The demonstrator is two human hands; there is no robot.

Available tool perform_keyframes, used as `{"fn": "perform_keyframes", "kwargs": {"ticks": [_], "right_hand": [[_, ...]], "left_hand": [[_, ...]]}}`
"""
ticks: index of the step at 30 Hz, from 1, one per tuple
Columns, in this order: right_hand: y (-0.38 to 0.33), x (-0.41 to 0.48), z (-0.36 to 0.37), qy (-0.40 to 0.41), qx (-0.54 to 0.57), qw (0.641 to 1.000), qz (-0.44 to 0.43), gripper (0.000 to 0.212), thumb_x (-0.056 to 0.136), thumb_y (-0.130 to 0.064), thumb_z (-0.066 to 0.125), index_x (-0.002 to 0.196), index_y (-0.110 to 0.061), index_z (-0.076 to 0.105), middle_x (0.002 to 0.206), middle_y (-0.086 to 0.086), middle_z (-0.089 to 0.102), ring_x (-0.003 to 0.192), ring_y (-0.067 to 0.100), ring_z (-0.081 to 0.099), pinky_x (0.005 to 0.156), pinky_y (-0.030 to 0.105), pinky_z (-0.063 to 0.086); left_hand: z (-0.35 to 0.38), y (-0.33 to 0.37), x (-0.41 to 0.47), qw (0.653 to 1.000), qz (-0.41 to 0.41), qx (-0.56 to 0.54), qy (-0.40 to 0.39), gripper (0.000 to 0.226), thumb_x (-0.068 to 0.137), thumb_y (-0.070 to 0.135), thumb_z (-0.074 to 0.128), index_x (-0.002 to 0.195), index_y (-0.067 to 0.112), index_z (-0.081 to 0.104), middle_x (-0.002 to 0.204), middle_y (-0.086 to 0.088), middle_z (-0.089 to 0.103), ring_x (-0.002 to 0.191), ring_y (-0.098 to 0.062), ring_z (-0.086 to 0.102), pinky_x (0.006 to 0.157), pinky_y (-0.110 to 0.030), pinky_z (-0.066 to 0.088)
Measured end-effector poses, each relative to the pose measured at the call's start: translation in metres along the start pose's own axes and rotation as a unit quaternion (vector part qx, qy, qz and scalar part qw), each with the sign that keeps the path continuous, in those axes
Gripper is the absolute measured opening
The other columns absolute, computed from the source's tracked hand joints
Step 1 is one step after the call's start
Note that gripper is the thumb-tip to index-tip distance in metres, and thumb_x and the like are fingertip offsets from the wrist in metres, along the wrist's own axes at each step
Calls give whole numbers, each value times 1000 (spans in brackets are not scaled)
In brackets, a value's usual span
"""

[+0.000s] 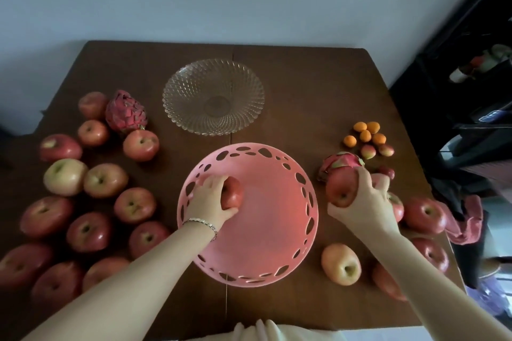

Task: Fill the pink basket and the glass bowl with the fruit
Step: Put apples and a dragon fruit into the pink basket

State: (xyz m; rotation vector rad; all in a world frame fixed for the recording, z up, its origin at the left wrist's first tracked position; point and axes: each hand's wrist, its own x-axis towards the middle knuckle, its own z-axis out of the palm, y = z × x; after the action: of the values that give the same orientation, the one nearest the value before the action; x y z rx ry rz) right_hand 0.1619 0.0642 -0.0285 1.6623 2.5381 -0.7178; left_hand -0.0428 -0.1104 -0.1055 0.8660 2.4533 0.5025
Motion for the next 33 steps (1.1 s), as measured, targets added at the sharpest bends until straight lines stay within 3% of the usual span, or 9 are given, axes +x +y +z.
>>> {"fn": "perform_keyframes", "kwargs": {"ticks": [2, 6, 9, 12, 17, 21, 27, 30, 33], "right_hand": [[-20, 1, -19, 23, 11, 998, -54, 89, 64, -35, 80, 138, -21, 32, 137, 11, 28, 109, 34, 51, 80, 38, 49], [-63, 6, -4, -110, 6, 981, -160, 91, 56, -39, 81, 134, -24, 37, 126, -1, 37, 107, 23, 53, 85, 34, 50], [-81, 13, 42, -203, -74, 958, -190, 94, 54, -39, 80, 133, -18, 35, 130, -1, 34, 108, 25, 53, 81, 35, 51], [-86, 23, 71, -223, -111, 952, -176, 91, 58, -34, 81, 131, -13, 31, 134, 3, 35, 106, 30, 56, 69, 35, 49], [-80, 30, 92, -224, -58, 955, -184, 90, 63, -24, 81, 134, -14, 27, 135, 3, 38, 109, 30, 55, 66, 33, 45], [-72, 30, 98, -151, -74, 964, -206, 92, 69, -30, 76, 145, -29, 24, 146, 6, 21, 134, 29, 23, 99, 41, 40], [-72, 24, 83, -163, 35, 973, -159, 75, 77, -24, 72, 138, -12, 30, 140, 7, 40, 122, 28, 47, 87, 36, 44], [-58, 18, 44, -102, 54, 970, -214, 51, 82, -22, 64, 129, -15, 46, 136, 3, 46, 118, 24, 51, 89, 38, 47], [-18, 14, -2, -51, 25, 985, -161, 43, 83, -14, 56, 125, -19, 53, 124, 1, 57, 111, 22, 56, 88, 36, 49]], "left_hand": [[0, 2, 0, 1000, -3, 1, -4, 76, 71, 26, 78, 136, 19, 40, 141, -2, 42, 133, -25, 36, 110, -40, 33], [-2, 5, -2, 1000, -21, 2, 3, 74, 72, 28, 76, 136, 23, 39, 137, -3, 42, 131, -24, 36, 109, -38, 34], [-3, 6, -6, 999, -45, -11, 2, 74, 72, 33, 73, 136, 30, 37, 137, -4, 38, 128, -28, 40, 104, -40, 40], [-5, 6, -11, 999, -47, -23, 3, 75, 75, 28, 71, 139, 31, 32, 146, -6, 27, 133, -28, 35, 108, -38, 36], [-5, 4, -19, 999, 22, 24, 40, 63, 79, 19, 67, 137, 29, 42, 138, 1, 38, 131, -20, 37, 109, -31, 31], [-4, 5, -15, 999, 21, 17, 44, 59, 80, 16, 68, 135, 25, 47, 137, -2, 41, 132, -21, 37, 110, -35, 34], [-4, 20, -17, 997, -12, 67, 40, 56, 83, 21, 66, 134, 27, 44, 138, -1, 35, 130, -22, 37, 101, -40, 43], [-5, 24, -17, 993, -24, 112, 38, 54, 84, 22, 62, 133, 28, 42, 143, -3, 31, 127, -26, 42, 96, -42, 47], [-4, 22, -16, 992, -27, 120, 33, 54, 85, 24, 62, 134, 29, 41, 143, -4, 32, 125, -26, 45, 90, -41, 50]]}}
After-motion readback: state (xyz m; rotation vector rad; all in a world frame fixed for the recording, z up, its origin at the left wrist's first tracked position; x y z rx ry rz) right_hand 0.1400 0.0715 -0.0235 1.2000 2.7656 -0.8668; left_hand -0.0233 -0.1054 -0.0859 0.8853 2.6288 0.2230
